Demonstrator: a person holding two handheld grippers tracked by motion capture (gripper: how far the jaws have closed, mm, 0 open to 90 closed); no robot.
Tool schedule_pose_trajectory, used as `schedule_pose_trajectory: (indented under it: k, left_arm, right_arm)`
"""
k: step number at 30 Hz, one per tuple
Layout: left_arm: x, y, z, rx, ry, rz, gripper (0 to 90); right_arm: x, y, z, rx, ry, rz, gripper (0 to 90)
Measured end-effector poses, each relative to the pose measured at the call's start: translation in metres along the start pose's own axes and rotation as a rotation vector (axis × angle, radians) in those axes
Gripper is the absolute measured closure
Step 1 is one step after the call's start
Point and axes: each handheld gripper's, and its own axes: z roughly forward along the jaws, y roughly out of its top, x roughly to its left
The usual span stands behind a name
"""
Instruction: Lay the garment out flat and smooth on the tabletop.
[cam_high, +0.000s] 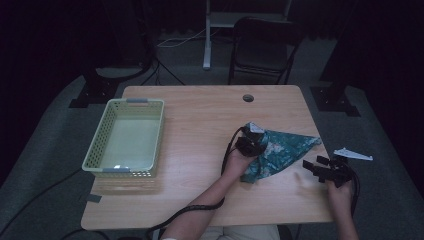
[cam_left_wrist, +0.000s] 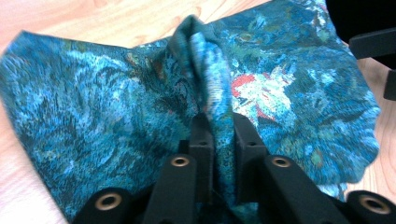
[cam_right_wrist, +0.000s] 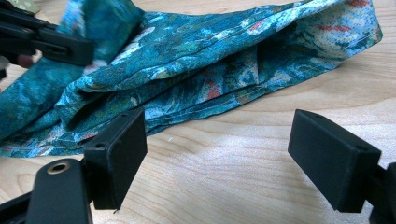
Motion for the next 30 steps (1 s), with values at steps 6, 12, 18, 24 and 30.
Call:
schedule_pose_trajectory:
  k: [6,12,18,24,30]
  left_arm:
    - [0.006,0.002,-0.026,-0.036,0.012,0.018,84.2]
    - [0.022,-0.003,-0.054,-0.062,0.022,-0.008,84.2]
    - [0.045,-0.018,-0.077,-0.056,0.075,-0.038,84.2]
    - [0.066,-0.038,-0.09,-0.034,0.124,-0.081,84.0]
    - [0.085,-0.052,-0.096,-0.015,0.146,-0.125,83.7]
  right_arm:
    - [0.0,0.0,0.0,0.001,-0.002,-0.001,18.7]
    - [0.0,0.0,0.0,0.002,-0.005,0.0,18.7]
    - [0.0,0.0,0.0,0.002,-0.006,0.002,18.7]
    - [0.0,0.0,0.001,0.006,-0.009,0.001,18.7]
    - [0.001,0.0,0.001,0.009,-0.012,0.001,18.7]
